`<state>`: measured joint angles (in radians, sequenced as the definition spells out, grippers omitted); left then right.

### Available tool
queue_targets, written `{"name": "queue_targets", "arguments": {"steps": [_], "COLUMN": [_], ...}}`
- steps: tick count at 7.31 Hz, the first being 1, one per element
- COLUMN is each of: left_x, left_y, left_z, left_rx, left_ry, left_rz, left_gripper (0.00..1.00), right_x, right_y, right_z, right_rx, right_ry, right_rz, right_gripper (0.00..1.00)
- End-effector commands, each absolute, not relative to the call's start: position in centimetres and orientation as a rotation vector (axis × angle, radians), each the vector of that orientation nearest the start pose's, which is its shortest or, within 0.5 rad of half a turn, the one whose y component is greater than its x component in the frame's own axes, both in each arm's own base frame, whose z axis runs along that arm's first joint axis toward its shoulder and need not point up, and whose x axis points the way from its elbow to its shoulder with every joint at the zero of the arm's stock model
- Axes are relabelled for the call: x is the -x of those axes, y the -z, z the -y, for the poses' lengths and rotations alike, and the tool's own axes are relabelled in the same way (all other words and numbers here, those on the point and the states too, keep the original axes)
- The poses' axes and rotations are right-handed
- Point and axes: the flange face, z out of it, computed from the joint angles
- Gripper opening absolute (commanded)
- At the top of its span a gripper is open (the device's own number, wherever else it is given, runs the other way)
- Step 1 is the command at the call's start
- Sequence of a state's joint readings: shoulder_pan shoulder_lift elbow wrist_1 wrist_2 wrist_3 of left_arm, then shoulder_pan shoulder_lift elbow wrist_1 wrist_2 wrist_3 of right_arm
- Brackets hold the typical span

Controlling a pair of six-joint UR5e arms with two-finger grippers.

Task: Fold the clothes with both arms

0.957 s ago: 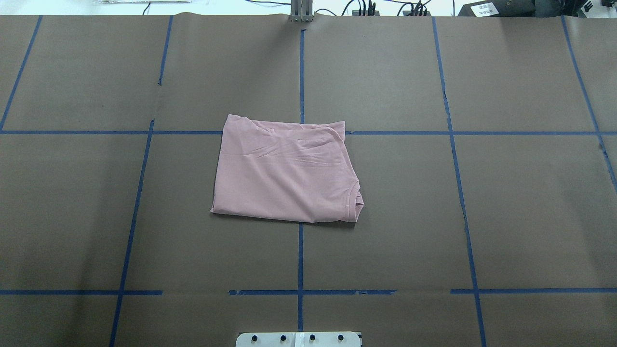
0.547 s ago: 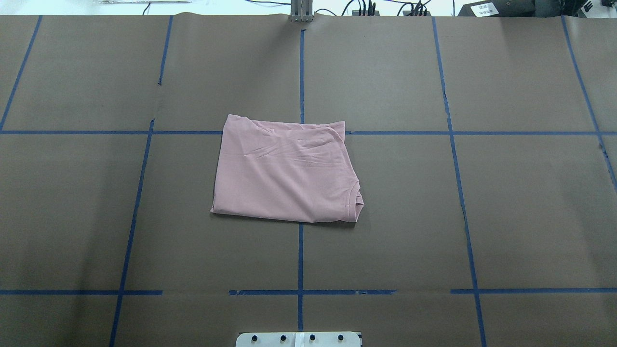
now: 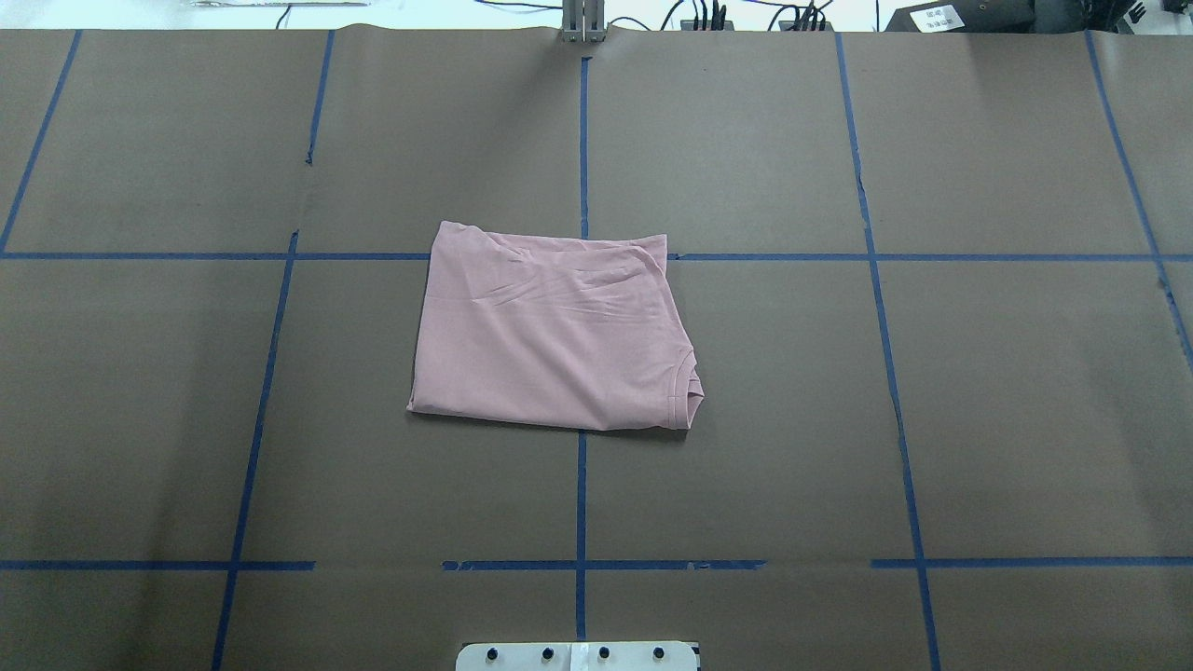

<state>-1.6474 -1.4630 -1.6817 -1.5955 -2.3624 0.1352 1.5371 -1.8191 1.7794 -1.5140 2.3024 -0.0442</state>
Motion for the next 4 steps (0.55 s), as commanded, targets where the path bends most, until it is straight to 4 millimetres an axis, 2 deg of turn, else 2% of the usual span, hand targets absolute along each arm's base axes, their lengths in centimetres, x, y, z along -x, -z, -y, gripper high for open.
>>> {"name": "queue_targets", "arguments": {"steps": [1, 4], "left_x": [9.59, 9.59], "left_y": [-65.84, -65.67], "left_z": [43.33, 43.29], "left_rx": [-0.094, -0.098], "left_ry": [-0.06, -0.061], "left_rz": [-0.786, -0.786], "left_gripper": [1.0, 1.0], "right_x": [-5.36, -5.36], "right_y": [-66.25, -66.42], "right_z": [39.03, 38.99], "right_rx": [-0.02, -0.015], "right_ry": [0.081, 0.076], "right_rz": [0.732, 0.732], "right_gripper": [1.0, 1.0]}}
